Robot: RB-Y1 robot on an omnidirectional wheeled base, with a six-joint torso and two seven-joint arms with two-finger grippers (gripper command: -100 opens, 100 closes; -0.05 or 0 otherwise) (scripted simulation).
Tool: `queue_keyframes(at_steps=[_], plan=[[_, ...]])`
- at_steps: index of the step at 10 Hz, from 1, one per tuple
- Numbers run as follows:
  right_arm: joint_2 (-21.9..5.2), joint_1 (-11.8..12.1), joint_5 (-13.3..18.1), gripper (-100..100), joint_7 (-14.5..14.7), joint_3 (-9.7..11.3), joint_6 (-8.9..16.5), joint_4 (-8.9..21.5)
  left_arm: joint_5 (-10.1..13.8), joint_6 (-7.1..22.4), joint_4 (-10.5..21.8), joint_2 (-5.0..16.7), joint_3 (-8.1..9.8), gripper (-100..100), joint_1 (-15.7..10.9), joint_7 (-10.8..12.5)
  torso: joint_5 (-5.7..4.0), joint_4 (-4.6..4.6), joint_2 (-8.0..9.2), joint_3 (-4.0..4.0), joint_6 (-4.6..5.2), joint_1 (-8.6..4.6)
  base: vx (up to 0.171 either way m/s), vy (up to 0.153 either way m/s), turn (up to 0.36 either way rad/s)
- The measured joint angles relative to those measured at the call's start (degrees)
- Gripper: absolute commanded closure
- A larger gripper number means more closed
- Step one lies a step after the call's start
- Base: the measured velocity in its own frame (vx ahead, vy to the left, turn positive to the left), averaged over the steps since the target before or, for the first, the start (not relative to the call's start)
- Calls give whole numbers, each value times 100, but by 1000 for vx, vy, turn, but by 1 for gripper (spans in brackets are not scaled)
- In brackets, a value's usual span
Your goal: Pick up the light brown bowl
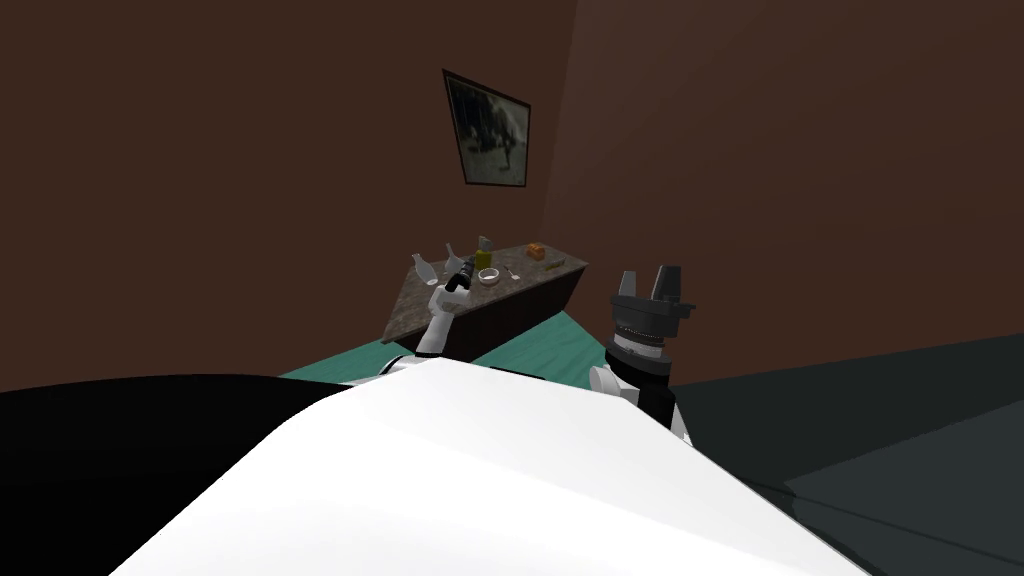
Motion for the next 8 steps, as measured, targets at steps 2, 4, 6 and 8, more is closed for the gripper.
queue_keyframes(at_steps=[2,4,6,8], plan=[[0,0,0,0,0,0,0,0,-27,274,147,-7,38,-100,-176,-2,0,0,-2,-1,2,-2,-7,4,39],[0,0,0,0,0,0,0,0,-43,546,416,1,108,-100,-435,-2,0,-1,-3,-1,1,1,-4,3,24],[0,0,0,0,0,0,0,0,-65,822,555,-17,153,-100,-619,-5,0,-1,-4,-2,0,1,-2,9,62],[0,0,0,0,0,0,0,0,-67,1157,838,-8,227,-100,-905,-3,1,-1,-7,-4,0,4,7,15,68]])
